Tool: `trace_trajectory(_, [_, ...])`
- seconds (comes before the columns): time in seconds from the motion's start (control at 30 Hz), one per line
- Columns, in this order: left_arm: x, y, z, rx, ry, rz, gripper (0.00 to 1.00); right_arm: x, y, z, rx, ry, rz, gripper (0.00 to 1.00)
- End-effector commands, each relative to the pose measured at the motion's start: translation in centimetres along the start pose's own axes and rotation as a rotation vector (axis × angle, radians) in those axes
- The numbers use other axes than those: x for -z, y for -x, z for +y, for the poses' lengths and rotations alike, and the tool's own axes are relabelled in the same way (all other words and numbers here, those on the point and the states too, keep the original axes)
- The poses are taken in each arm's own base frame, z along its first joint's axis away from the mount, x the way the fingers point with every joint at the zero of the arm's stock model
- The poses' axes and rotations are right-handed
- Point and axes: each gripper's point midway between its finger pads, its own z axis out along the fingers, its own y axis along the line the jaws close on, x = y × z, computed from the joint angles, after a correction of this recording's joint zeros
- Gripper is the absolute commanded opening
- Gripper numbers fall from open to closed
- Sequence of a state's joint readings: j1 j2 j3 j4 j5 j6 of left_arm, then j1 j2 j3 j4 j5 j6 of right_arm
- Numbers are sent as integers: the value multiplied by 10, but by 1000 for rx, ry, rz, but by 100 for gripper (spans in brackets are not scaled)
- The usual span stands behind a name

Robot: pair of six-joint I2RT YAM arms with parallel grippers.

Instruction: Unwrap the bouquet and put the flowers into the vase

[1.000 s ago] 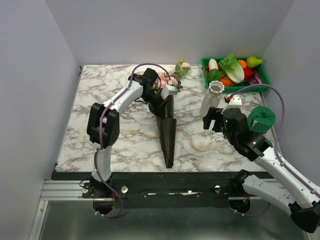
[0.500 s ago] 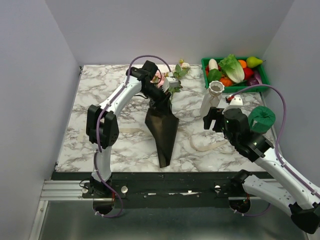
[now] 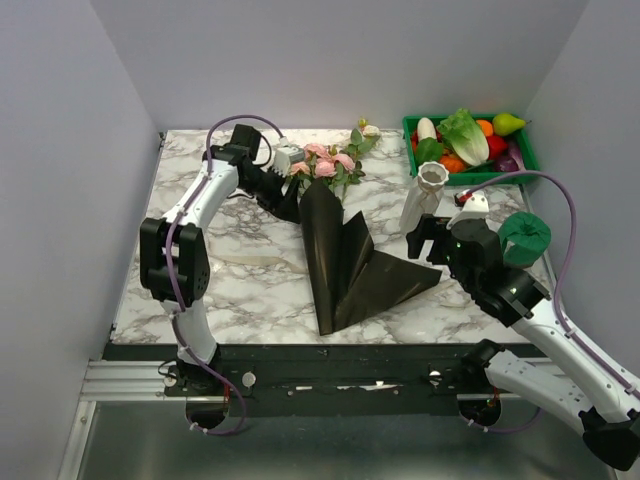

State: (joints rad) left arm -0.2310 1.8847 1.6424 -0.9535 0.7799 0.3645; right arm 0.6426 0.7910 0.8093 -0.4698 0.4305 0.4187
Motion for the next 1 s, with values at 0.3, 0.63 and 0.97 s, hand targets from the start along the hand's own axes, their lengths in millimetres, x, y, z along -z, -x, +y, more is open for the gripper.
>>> trace_trajectory(0.3, [-20, 81, 34, -63, 135, -109, 77, -4, -6, 3, 19, 12, 4, 95])
trace_trajectory(0.63, [-48, 62, 61, 0, 137, -28, 74, -7, -4, 2, 35, 4, -3, 95])
trace_trajectory(0.97, [-57, 58, 65, 12, 107, -2, 66, -7, -4, 5, 31, 18, -3, 94])
